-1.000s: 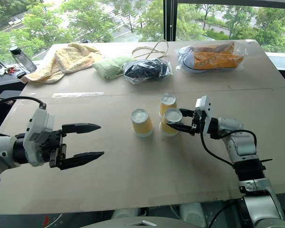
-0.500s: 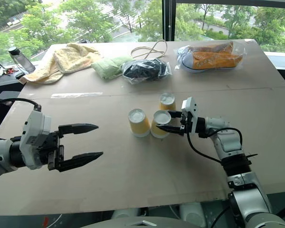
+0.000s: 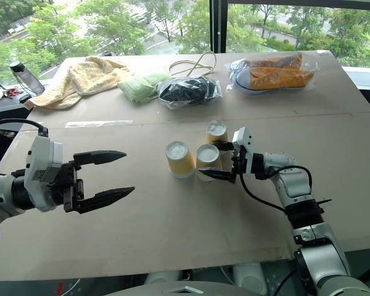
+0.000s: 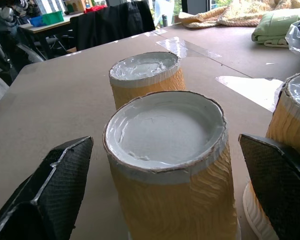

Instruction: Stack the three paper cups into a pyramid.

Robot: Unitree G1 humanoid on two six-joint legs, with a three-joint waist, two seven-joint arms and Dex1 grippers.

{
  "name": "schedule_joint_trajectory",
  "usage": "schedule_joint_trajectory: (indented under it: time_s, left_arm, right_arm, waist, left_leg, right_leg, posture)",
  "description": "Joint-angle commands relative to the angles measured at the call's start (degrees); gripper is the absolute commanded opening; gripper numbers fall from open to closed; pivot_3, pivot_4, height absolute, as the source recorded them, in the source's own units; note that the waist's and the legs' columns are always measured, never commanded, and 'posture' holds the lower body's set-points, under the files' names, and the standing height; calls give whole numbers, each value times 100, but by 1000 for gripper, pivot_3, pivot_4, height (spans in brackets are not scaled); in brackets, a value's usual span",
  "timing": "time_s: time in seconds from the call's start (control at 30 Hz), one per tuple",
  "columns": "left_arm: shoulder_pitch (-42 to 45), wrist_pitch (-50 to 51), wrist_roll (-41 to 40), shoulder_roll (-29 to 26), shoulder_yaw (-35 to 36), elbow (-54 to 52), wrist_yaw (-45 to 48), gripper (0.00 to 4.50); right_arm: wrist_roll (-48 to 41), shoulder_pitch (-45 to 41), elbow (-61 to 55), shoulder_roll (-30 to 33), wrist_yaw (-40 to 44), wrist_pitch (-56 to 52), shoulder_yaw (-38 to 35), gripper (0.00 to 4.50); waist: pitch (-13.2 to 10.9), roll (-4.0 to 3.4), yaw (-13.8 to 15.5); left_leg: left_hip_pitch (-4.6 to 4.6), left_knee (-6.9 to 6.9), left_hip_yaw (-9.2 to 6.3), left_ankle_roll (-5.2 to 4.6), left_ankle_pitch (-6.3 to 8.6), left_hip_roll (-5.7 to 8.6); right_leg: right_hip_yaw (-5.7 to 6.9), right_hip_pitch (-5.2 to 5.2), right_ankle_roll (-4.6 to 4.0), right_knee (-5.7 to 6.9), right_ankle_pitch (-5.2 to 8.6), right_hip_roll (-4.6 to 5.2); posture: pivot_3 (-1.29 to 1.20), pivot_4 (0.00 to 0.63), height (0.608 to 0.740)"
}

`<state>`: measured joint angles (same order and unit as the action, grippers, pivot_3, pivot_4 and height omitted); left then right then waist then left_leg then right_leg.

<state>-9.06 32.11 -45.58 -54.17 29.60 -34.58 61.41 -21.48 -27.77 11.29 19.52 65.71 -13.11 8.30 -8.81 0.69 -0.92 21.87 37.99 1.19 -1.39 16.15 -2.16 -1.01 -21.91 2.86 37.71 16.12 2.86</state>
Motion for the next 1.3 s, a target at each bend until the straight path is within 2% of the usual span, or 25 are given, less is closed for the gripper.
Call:
schedule_joint_trajectory:
  time_s: [0.03,0.17,0.33,0.47,0.67,1.0,1.3]
  left_arm:
    - [93,-164,46,44,63,6,-60,4500]
    - [196,-168,-47,130,187,-4,-209,4500]
    - [394,-139,-149,220,201,-35,-422,4500]
    - [542,-121,-159,232,76,19,-476,4500]
    - [662,-143,-156,204,-33,96,-429,4500]
    - [462,39,-232,190,336,-55,-580,4500]
    - [461,99,-332,253,395,-134,-935,4500]
  right_arm:
    - [-166,68,-473,165,8,53,-246,4474]
    - [-606,391,-1472,649,9,-425,-572,4474]
    - [-979,470,-2015,956,-418,-788,-1099,4474]
    - [-772,29,-1443,923,-812,-714,-1245,4474]
    - [-329,-607,-208,597,-739,-231,-873,4474]
    - [266,-1454,1621,93,-315,706,-513,4474]
    - [466,-1620,2206,-59,4,1109,-485,4474]
  waist:
    - [0,0,2]
    - [-4,-4,31]
    - [-4,-2,6]
    - [-4,-2,-9]
    - [-5,-1,-4]
    - [-7,-2,-10]
    - [-7,-2,-11]
  left_leg:
    - [0,0,0,0,0,0]
    - [13,-1,-6,0,0,2]
    - [12,-1,-2,-1,0,3]
    - [5,-1,3,-1,0,2]
    - [12,-1,5,0,0,2]
    - [13,-2,8,1,-1,1]
    - [13,-2,8,4,-2,1]
  right_leg:
    - [0,0,0,0,0,0]
    - [8,-7,1,-5,0,9]
    - [5,-8,1,-3,-1,19]
    - [-1,-8,1,6,-1,6]
    - [-3,-15,1,2,-1,-4]
    - [-6,-19,2,4,-1,-4]
    - [-5,-19,2,5,-1,3]
  posture:
    - [0,150,740]
    - [0,150,740]
    - [0,150,740]
    - [0,150,740]
    - [0,150,740]
    - [0,150,740]
    - [0,150,740]
